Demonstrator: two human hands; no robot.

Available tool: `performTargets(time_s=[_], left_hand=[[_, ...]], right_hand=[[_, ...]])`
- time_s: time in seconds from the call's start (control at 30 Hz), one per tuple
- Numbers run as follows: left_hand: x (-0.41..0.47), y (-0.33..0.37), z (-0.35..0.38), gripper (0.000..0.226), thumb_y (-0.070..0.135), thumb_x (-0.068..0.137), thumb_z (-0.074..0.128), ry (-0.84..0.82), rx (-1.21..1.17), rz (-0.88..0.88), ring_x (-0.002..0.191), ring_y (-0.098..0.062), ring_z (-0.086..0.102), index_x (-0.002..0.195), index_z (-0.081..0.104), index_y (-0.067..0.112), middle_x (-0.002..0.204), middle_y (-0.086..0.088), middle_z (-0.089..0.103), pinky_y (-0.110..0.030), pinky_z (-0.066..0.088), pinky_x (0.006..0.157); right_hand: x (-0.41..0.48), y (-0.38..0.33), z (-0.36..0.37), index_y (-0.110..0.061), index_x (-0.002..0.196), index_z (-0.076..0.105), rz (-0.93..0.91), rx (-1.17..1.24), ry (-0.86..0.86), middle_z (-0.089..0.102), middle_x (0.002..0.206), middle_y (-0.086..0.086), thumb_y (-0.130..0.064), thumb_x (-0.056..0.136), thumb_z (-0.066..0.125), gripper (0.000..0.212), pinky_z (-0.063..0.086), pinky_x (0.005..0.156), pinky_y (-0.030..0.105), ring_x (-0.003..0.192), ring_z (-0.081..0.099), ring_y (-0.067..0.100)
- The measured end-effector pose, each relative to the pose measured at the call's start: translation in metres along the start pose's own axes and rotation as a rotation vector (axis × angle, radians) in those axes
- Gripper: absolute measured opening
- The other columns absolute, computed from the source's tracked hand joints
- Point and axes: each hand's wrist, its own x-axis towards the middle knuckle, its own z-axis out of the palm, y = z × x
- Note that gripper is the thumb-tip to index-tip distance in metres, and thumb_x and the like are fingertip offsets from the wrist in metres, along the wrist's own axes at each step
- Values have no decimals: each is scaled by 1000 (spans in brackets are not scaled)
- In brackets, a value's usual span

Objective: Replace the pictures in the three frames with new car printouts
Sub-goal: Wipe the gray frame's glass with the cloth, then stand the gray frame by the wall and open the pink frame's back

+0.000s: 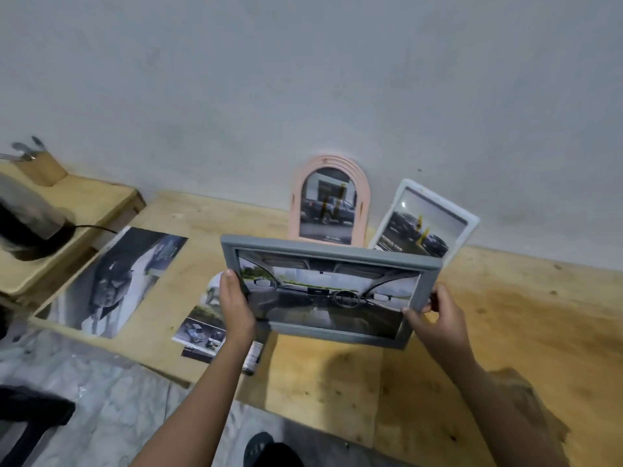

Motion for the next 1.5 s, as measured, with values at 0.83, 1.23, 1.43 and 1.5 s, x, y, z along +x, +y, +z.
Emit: performTargets(time_s=[0.83, 1.23, 1.43, 1.5], left_hand=[[429, 10, -86, 55, 41, 101, 15, -209, 330, -214, 126, -21, 37, 140, 30, 4, 141, -12, 39, -30, 25, 103], [482, -25, -59, 58, 53, 97, 21, -230, 202, -367, 121, -26, 44, 134, 39, 12, 128, -10, 47, -38, 31, 105], [501, -55, -47, 90, 79, 66, 29, -198, 72, -514, 121, -28, 48, 132, 44, 20, 134, -8, 50, -49, 35, 106], [494, -43, -43, 59, 61, 85, 31, -146, 88, -463, 109, -26, 53, 114, 53, 15, 119, -9, 56, -45, 40, 99]], right_hand=[[248, -179, 303, -4, 103, 39, 194, -212, -49, 58, 89, 17, -5, 81, 68, 37, 36, 64, 33, 78, 54, 31], [284, -178, 336, -8, 96, 33, 311, -371, 8, 58, 102, 24, -7, 90, 52, 21, 38, 65, 35, 89, 56, 41], [284, -174, 341, -7, 93, 34, 317, -338, 58, 56, 90, 19, -8, 90, 54, 21, 36, 60, 32, 70, 48, 29], [284, -175, 341, -5, 95, 36, 325, -302, 83, 55, 89, 18, -7, 89, 56, 21, 35, 62, 30, 74, 52, 31]])
